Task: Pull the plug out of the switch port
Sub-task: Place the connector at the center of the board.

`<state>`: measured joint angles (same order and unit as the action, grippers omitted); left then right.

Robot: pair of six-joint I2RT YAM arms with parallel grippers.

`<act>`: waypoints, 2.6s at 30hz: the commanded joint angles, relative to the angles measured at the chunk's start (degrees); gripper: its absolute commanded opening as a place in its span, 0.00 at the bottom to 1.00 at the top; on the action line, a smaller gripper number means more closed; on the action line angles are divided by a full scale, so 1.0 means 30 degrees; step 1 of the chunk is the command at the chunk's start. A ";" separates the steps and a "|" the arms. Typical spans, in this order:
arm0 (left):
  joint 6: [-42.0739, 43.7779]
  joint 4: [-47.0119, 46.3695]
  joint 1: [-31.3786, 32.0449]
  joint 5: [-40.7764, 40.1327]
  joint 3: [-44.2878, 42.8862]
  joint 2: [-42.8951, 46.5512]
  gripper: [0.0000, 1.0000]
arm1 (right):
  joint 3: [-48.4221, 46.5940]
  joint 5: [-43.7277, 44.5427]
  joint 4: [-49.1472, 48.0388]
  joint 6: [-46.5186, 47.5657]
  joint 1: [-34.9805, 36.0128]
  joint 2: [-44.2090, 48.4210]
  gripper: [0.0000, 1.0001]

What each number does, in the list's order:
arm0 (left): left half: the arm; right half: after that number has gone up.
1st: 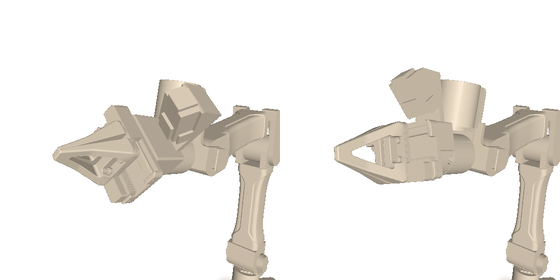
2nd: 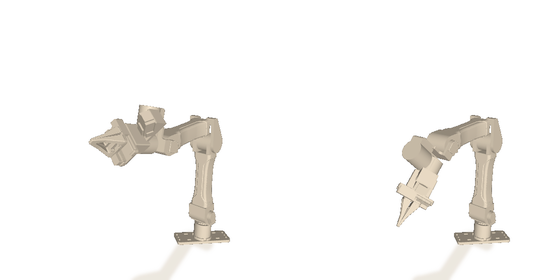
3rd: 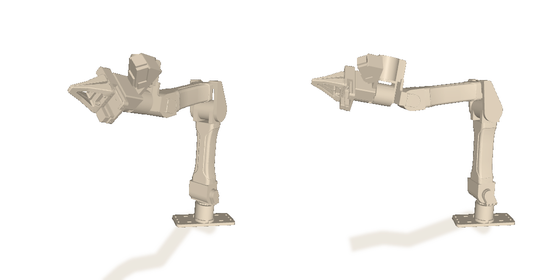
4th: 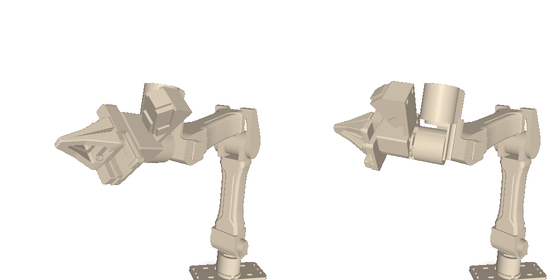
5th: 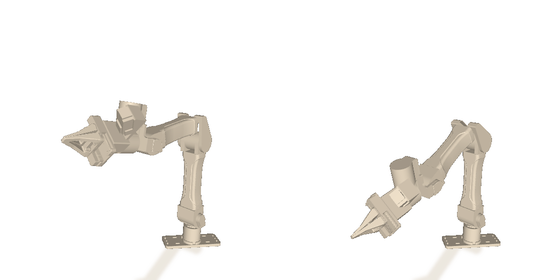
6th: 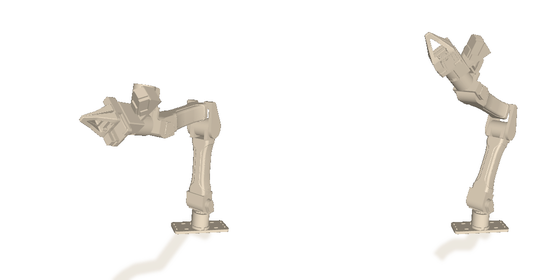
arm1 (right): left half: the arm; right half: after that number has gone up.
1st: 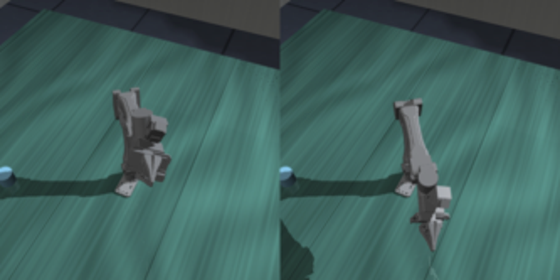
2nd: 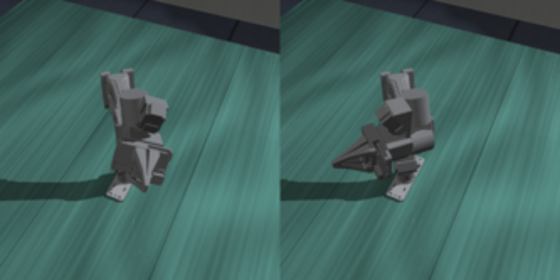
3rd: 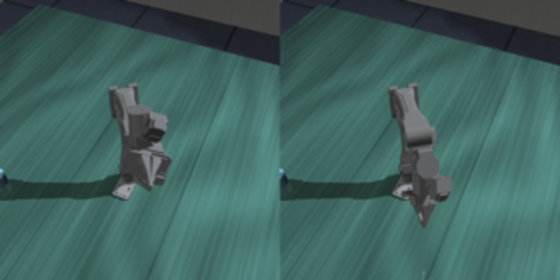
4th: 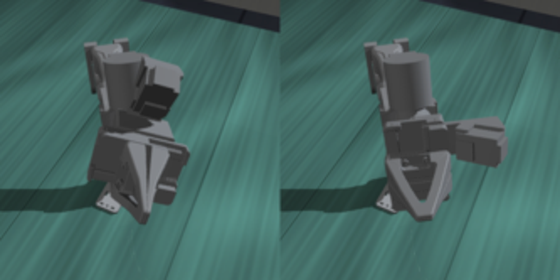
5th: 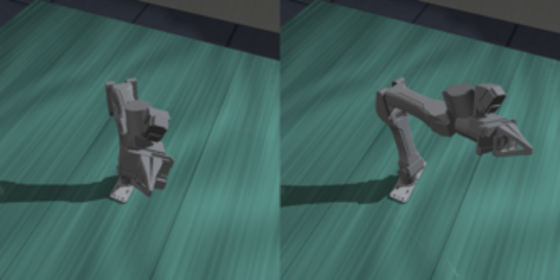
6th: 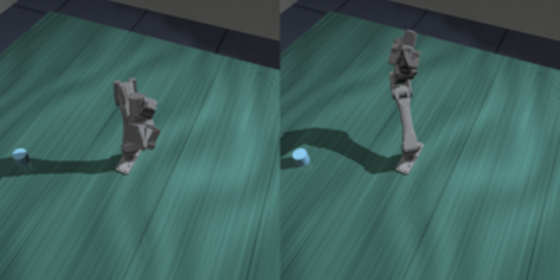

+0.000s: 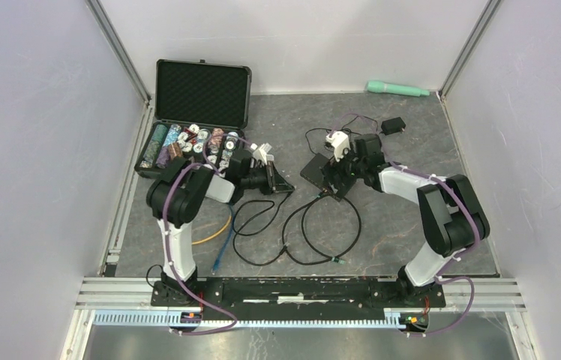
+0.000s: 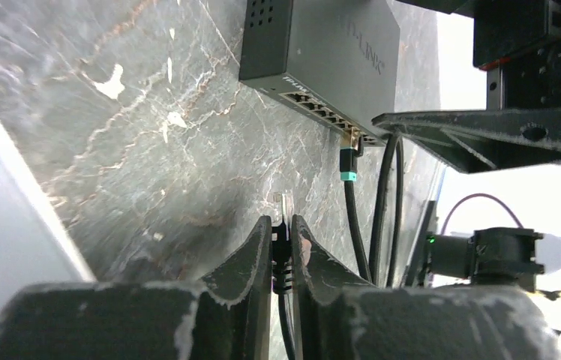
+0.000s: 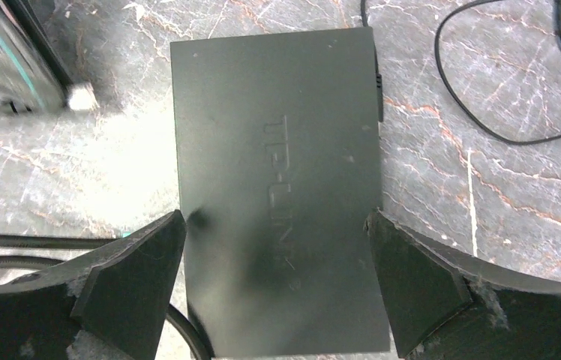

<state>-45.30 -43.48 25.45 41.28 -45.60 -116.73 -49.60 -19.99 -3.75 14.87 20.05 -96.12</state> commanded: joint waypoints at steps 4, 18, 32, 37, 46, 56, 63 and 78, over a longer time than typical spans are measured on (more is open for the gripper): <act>0.8263 0.9660 -0.0570 0.1025 -0.2400 0.5403 0.02 | -0.0941 -0.4266 0.0883 0.0973 -0.0912 0.1607 0.98; 0.5894 1.4843 -0.0746 0.1080 -1.1140 0.8760 0.02 | -0.2206 -0.5636 0.2475 0.1584 -0.1008 0.3386 0.98; 1.0008 2.2172 -0.2389 -0.1982 -2.7155 0.2792 0.02 | -0.0978 -0.5880 0.2285 0.1486 -0.2152 0.5081 0.98; 0.9000 1.6442 -0.2425 -0.1856 -2.6369 0.0413 0.02 | -0.0633 -0.5848 0.2125 0.1509 -0.2257 0.5017 0.98; 0.7981 1.2268 -0.2368 -0.2271 -3.2039 -0.5528 0.02 | -0.0122 -0.5888 0.2021 0.1352 -0.2393 0.4859 0.98; 0.7833 1.1575 -0.2221 -0.3012 -3.2427 -0.7204 0.02 | -0.0121 -0.5687 0.1977 0.1165 -0.2592 0.4741 0.98; 0.8088 1.2249 -0.2169 -0.2808 -3.0678 -0.8783 0.14 | -0.0077 -0.5622 0.2325 0.1366 -0.2728 0.4923 0.98; 0.9909 1.4363 -0.2115 -0.3031 -2.7945 -0.9165 0.46 | -0.0133 -0.5103 0.2910 0.1747 -0.3055 0.4778 0.98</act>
<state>-19.53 -0.95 19.09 32.99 -128.49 -144.92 -49.60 -36.07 4.43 18.96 11.11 -82.41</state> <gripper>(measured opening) 0.355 0.979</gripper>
